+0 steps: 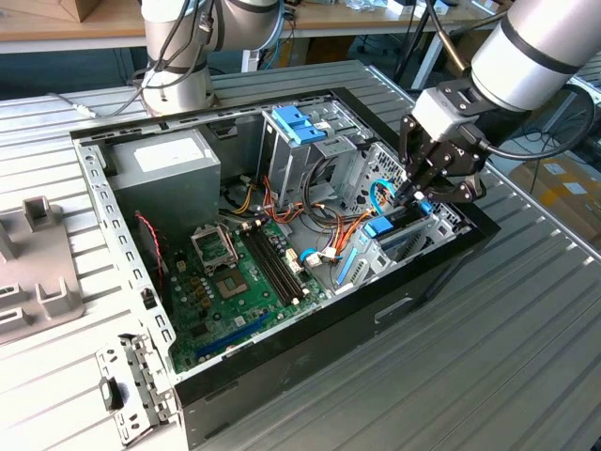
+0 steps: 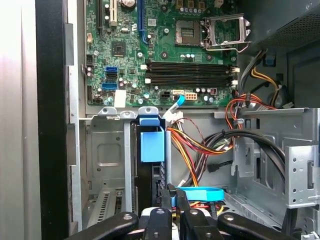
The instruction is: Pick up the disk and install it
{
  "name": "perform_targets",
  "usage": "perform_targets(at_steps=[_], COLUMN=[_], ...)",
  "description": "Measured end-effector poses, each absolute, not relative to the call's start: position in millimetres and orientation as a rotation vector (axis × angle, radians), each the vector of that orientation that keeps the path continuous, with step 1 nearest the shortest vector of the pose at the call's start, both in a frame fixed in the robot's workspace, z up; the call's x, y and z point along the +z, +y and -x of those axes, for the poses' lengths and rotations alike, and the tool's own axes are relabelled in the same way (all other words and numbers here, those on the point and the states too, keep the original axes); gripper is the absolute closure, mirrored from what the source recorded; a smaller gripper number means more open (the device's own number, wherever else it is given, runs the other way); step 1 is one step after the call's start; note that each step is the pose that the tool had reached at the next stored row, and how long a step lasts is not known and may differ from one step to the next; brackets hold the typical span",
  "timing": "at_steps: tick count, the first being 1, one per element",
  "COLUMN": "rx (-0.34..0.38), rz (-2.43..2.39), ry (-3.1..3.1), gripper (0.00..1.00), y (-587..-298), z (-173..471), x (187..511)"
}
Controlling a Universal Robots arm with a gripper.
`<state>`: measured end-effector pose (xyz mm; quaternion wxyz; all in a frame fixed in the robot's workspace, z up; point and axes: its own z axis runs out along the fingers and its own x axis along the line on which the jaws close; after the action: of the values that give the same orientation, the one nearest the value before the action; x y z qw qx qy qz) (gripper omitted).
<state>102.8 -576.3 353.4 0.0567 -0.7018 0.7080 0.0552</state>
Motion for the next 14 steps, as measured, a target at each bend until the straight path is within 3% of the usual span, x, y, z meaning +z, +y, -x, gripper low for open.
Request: perform_targets(at_steps=[14], rx=[0.168], rz=[2.130], ry=[2.146], gripper=[0.84], y=[-583.1], z=[-103.9], x=[347.6])
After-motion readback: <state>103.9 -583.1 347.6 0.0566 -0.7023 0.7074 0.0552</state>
